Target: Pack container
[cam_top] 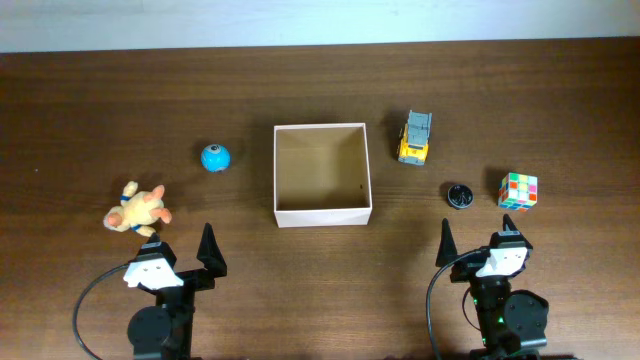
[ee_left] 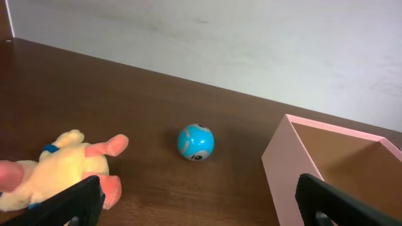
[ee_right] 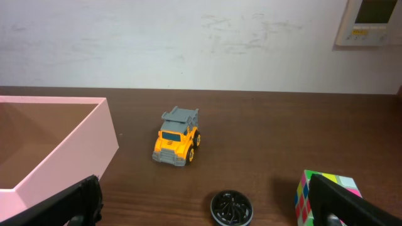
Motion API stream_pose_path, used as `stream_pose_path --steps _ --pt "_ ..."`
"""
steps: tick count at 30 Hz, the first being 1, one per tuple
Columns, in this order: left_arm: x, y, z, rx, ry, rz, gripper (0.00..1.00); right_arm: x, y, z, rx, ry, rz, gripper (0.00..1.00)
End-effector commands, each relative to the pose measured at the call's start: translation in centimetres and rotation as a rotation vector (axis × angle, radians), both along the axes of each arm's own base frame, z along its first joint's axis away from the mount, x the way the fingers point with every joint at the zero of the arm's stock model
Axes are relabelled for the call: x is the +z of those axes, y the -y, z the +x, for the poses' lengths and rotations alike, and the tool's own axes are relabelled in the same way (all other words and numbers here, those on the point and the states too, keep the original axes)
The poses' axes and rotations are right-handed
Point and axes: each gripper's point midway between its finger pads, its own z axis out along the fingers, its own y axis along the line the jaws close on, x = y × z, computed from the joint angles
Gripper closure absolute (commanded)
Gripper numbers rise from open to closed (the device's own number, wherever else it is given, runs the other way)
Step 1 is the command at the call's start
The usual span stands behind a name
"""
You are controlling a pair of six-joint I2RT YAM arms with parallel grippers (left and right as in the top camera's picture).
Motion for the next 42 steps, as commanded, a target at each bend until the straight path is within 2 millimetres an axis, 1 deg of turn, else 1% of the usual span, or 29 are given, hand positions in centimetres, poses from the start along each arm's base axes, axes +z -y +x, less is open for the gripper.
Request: stream_pose_path --steps 1,24,27,30,35,38,40,42 --pt "-0.1 0.1 0.0 -0.008 0.004 0.015 0.01 -0.2 0.0 0.0 0.001 -0.003 -0.003 0.01" --pt "-0.1 0.1 0.0 -0.008 0.004 0.015 0.01 -0.2 0.0 0.0 0.0 -0.003 -0.003 0.01" --pt "-0.1 0.1 0.0 -0.008 0.004 0.015 0.01 -0.1 0.5 0.0 -0.026 0.001 -0.012 0.01" --pt "-0.1 0.1 0.0 -0.008 0.004 0.015 0.01 0.0 0.5 0.0 -0.026 0.004 -0.012 0.01" --pt "-0.1 0.1 0.0 -0.008 0.004 0.015 0.01 0.3 0.0 -0.1 0.0 0.004 0.036 0.01" --pt "-0.1 0.1 0.0 -0.008 0.004 0.015 0.01 1.1 -0.2 -0.5 0.012 -0.014 0.036 0.01" --pt "-0.1 0.1 0.0 -0.008 0.004 0.015 0.01 3.3 0.0 -1.2 0.006 -0.03 0.034 0.01" --pt "-0.1 0.1 0.0 -0.008 0.004 0.015 0.01 5.6 0.6 -1.9 -0.029 -0.05 0.03 0.01"
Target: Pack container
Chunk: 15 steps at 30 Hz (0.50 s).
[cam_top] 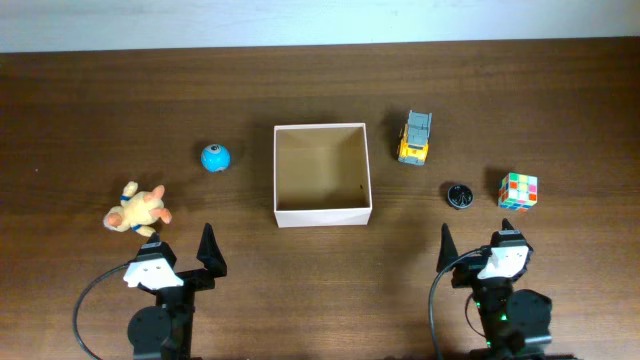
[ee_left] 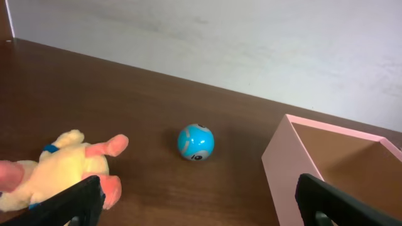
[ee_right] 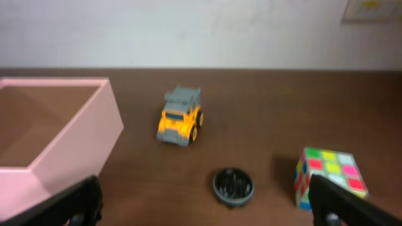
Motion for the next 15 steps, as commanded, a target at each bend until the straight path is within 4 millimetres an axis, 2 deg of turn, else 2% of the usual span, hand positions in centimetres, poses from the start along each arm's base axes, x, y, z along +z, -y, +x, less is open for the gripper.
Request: stream_pose_path --steps 1,4,9,12,15 --pt "-0.1 0.1 0.0 -0.009 0.004 0.015 0.01 6.8 1.2 -1.3 -0.063 0.039 0.006 0.01" --pt "-0.1 0.1 0.0 -0.009 0.004 0.015 0.01 9.9 2.4 -2.0 -0.14 -0.032 0.053 0.01" --pt "-0.1 0.1 0.0 -0.009 0.004 0.015 0.01 14.3 2.6 -1.0 -0.176 -0.148 0.096 0.01" --pt "-0.1 0.1 0.0 -0.009 0.004 0.015 0.01 15.6 2.5 0.5 -0.182 -0.258 0.076 0.01" --pt "-0.1 0.1 0.0 -0.009 0.004 0.015 0.01 15.7 2.3 1.9 -0.185 -0.358 0.059 0.01"
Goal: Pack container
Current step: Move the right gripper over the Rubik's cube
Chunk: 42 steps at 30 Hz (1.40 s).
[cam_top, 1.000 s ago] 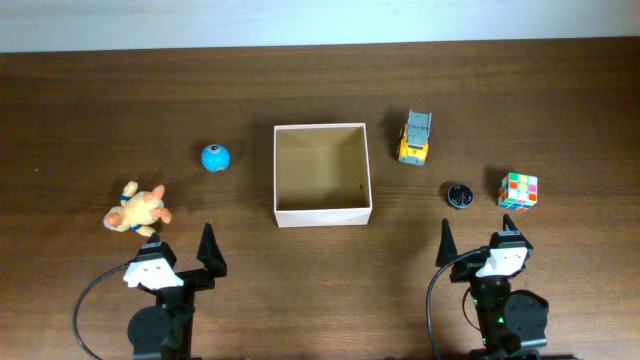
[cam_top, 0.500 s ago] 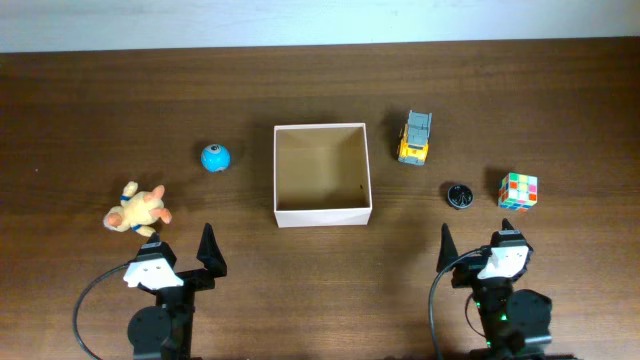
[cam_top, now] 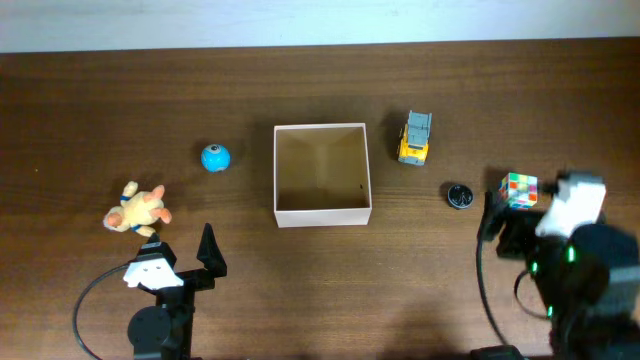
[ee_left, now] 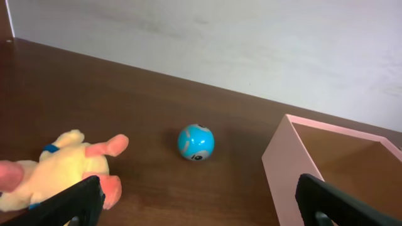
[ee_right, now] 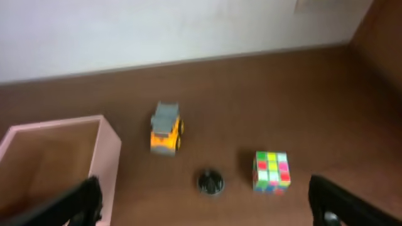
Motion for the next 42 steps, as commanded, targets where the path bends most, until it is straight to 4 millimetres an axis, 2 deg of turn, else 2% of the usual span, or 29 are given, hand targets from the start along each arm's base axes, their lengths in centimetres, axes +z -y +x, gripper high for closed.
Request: stream_pose_path --steps 1,5,8,13,15,21,27,36,42 --pt "0.0 0.1 0.0 -0.008 0.004 0.015 0.01 0.6 0.2 2.2 -0.029 -0.093 0.002 0.01" --pt "0.0 0.1 0.0 -0.008 0.004 0.015 0.01 -0.5 -0.3 4.5 -0.012 -0.161 0.006 0.01" --pt "0.0 0.1 0.0 -0.008 0.004 0.015 0.01 -2.6 0.2 6.1 -0.021 -0.239 -0.045 0.01" --pt "0.0 0.1 0.0 -0.008 0.004 0.015 0.01 -7.3 4.7 7.8 -0.247 -0.39 0.01 0.01" --pt "0.0 0.1 0.0 -0.008 0.004 0.015 0.01 -8.5 6.1 8.1 -0.308 -0.423 0.05 0.01" --pt "0.0 0.1 0.0 -0.008 0.004 0.015 0.01 -12.2 10.0 8.6 -0.406 -0.52 0.125 0.01" --pt "0.0 0.1 0.0 -0.008 0.004 0.015 0.01 -15.0 12.5 10.0 -0.44 -0.566 0.114 0.01" --pt "0.0 0.1 0.0 -0.008 0.004 0.015 0.01 -19.8 13.1 12.1 -0.374 -0.659 0.075 0.01" --pt "0.0 0.1 0.0 -0.008 0.004 0.015 0.01 -20.6 12.5 13.4 -0.22 -0.665 0.007 0.01"
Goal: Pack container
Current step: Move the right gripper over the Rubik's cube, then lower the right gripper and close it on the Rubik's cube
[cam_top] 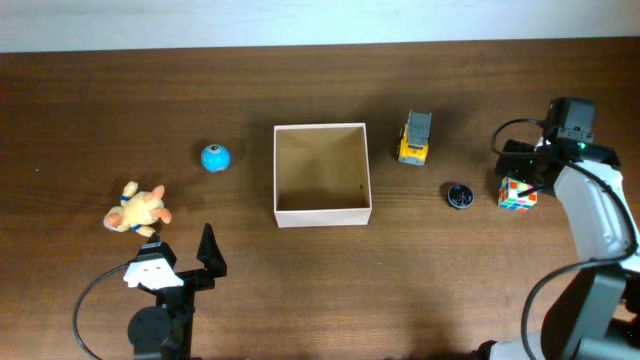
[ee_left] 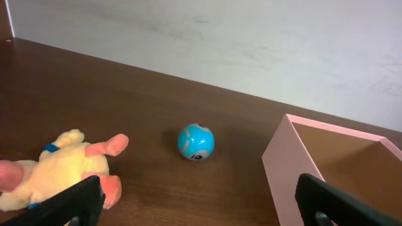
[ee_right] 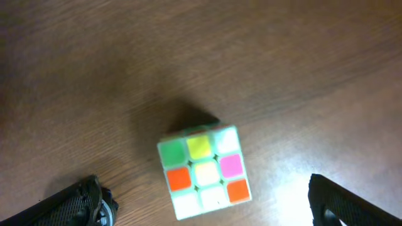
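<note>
An open pale box (cam_top: 322,213) stands mid-table; the left wrist view shows its pink wall (ee_left: 282,172). Left of it lie a blue ball (cam_top: 215,157) (ee_left: 195,141) and a yellow plush (cam_top: 138,208) (ee_left: 59,168). To the right are a yellow truck (cam_top: 415,137), a black disc (cam_top: 459,196) and a colour cube (cam_top: 517,193) (ee_right: 204,172). My right gripper (cam_top: 522,170) (ee_right: 217,207) hangs above the cube, open wide, touching nothing. My left gripper (cam_top: 182,247) (ee_left: 198,210) rests open at the front left, empty.
The right arm (cam_top: 590,215) stretches from the front right edge toward the back right. A pale wall (ee_left: 251,44) runs along the table's far edge. Bare dark wood (cam_top: 320,290) lies in front of the box.
My right gripper has gone from high over the front right of the table to close above the colour cube, looking straight down on it. The left arm and all the objects are unmoved.
Both grippers first rested open at the front edge, facing the toys. The right wrist then sat slightly higher, and later well above the table, seeing truck, disc and cube from on high. Now it hangs open over the cube. Nothing has been grasped.
</note>
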Motion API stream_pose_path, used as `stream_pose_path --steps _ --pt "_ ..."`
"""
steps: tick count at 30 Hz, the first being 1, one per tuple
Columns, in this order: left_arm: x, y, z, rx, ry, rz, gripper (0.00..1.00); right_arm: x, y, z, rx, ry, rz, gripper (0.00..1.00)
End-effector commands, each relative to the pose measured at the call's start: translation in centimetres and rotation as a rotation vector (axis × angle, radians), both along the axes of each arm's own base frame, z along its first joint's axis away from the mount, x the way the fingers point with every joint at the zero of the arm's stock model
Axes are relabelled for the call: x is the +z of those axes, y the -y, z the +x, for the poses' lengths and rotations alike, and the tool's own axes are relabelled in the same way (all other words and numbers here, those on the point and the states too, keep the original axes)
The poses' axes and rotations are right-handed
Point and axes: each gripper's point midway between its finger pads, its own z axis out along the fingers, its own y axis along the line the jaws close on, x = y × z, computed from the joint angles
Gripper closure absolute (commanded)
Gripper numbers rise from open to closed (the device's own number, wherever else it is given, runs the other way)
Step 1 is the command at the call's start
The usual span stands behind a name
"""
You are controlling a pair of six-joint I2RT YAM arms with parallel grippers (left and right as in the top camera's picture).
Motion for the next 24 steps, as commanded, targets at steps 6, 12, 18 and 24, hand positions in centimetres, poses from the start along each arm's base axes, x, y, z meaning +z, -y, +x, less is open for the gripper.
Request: stream_pose_path --steps 6,12,18,24 --pt "0.0 0.1 0.0 -0.008 0.004 0.015 0.01 0.0 0.4 0.8 0.147 0.005 0.003 0.01" --pt "0.0 0.1 0.0 -0.008 0.004 0.015 0.01 -2.0 0.8 0.0 0.129 0.004 0.131 0.01" --pt "0.0 0.1 0.0 -0.008 0.004 0.015 0.01 -3.3 -0.2 0.3 0.189 0.005 0.207 0.01" --pt "0.0 0.1 0.0 -0.008 0.004 0.015 0.01 -4.8 -0.7 0.6 0.21 -0.008 0.248 0.01"
